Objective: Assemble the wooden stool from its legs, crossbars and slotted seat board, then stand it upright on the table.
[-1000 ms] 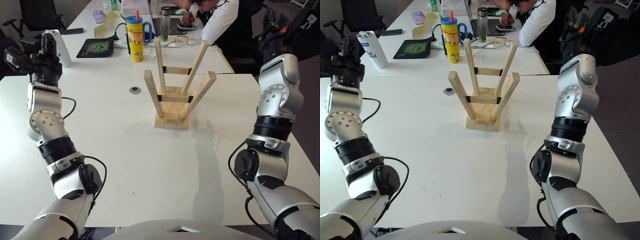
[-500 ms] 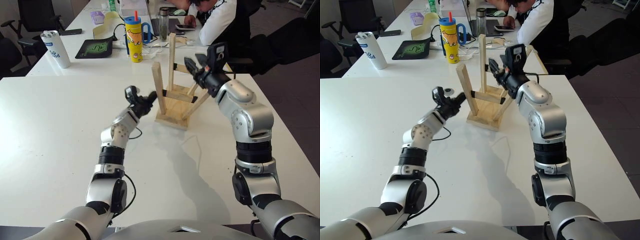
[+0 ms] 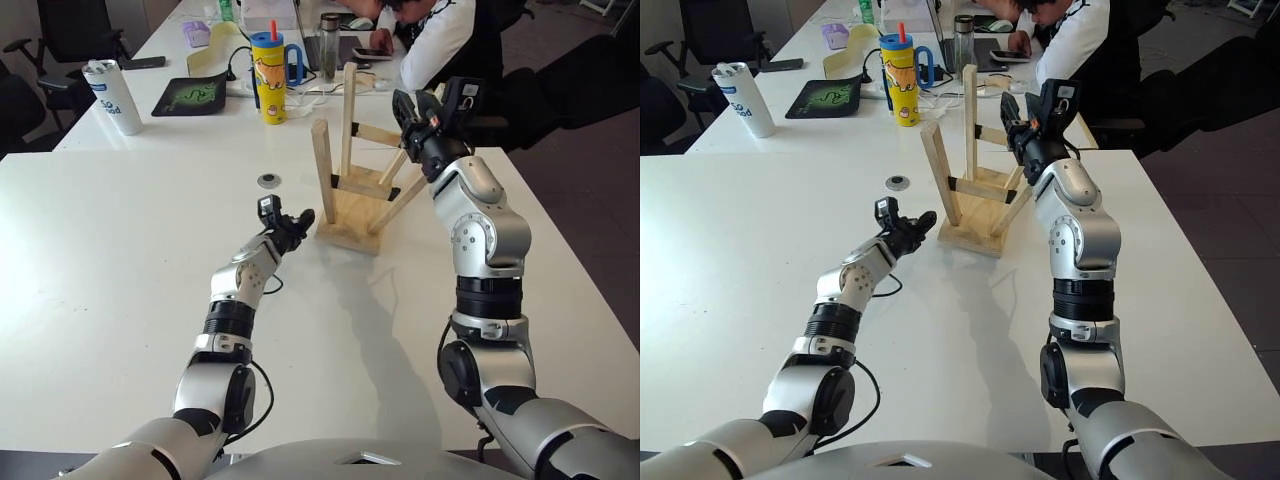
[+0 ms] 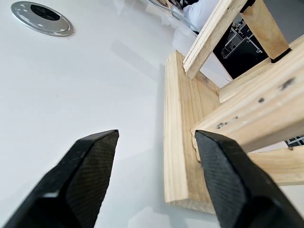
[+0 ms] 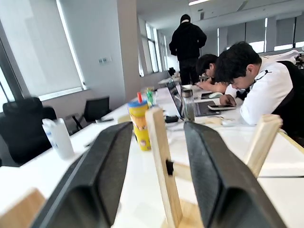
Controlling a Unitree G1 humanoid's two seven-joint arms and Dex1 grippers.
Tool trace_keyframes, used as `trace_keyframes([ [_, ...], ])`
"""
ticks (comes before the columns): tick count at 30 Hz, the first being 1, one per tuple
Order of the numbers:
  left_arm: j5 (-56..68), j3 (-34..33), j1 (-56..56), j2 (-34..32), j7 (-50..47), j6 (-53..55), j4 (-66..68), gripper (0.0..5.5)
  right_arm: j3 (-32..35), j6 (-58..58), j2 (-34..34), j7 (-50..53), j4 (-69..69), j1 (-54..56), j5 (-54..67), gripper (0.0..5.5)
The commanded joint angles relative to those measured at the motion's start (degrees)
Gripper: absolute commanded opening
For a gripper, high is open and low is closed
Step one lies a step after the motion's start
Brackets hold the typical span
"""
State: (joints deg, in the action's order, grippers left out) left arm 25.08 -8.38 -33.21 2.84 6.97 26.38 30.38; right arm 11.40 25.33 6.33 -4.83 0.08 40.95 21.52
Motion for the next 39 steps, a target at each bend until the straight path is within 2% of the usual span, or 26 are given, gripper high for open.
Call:
trace_keyframes([
  [1, -0.9, -0.8, 2.2, 0.3, -0.7, -0.4, -0.3, 3.01, 4.2, -6.0, 0.3, 1.5, -1.1, 8.5, 2.3, 2.0],
  [5, -1.1, -1.7, 3.2, 0.6, -1.2, -0.1, -1.1, 3.01, 6.7, -9.0, 4.3, 1.4, 6.5, 14.4, 1.1, 2.0],
  [9, -1.4, -2.2, 3.4, 0.3, -1.4, 0.1, -3.5, 3.01, -1.7, -13.0, 16.2, 1.6, 32.5, 15.6, -15.5, 2.0],
  [11, -2.0, -2.0, 3.2, -0.4, -1.3, 0.0, -4.4, 3.01, -4.9, -17.0, 19.9, 1.0, 43.8, 16.6, -20.8, 2.0],
  [12, -2.2, -2.1, 2.9, -0.8, -1.3, -0.1, -4.7, 3.01, -6.7, -18.3, 20.6, -1.5, 48.1, 16.8, -22.4, 2.0],
  [14, -3.0, -2.0, 2.7, -1.8, -1.3, -0.6, -5.6, 3.01, -14.1, -21.8, 20.9, -13.4, 52.3, 15.1, -26.7, 2.0],
  [15, -3.2, -2.1, 2.8, -2.3, -1.5, -0.7, -6.2, 3.01, -17.4, -26.0, 21.0, -18.9, 52.3, 13.8, -28.5, 2.0],
  [20, -4.6, -2.7, 3.3, -4.3, -1.9, -1.8, -8.0, 3.01, -21.7, -34.5, 19.7, -43.6, 47.5, 8.9, -23.4, 2.0],
  [22, -5.2, -3.0, 3.3, -5.3, -1.9, -2.4, -8.4, 3.01, -22.9, -30.4, 19.5, -56.2, 36.9, 4.8, -16.2, 2.0],
  [25, -5.5, -4.3, 3.7, -7.1, -2.4, -3.2, -8.4, 3.01, -26.2, -22.7, 19.8, -63.6, 21.4, 0.9, -11.1, 2.0],
  [29, -5.3, -6.4, 3.7, -9.1, -2.6, -4.2, -7.3, 3.01, -25.1, -12.3, 16.6, -60.8, 7.7, -0.3, -4.8, 2.0],
  [33, -5.7, -7.1, 3.5, -10.0, -2.6, -4.9, -6.0, 3.01, -19.1, -10.8, 10.7, -42.6, 8.6, 5.0, -9.2, 2.0],
  [39, -6.7, -6.2, 5.9, -8.8, -3.1, -5.0, -7.0, 3.01, 1.7, -1.5, 5.5, -19.9, 2.1, 23.5, 7.5, 2.0],
])
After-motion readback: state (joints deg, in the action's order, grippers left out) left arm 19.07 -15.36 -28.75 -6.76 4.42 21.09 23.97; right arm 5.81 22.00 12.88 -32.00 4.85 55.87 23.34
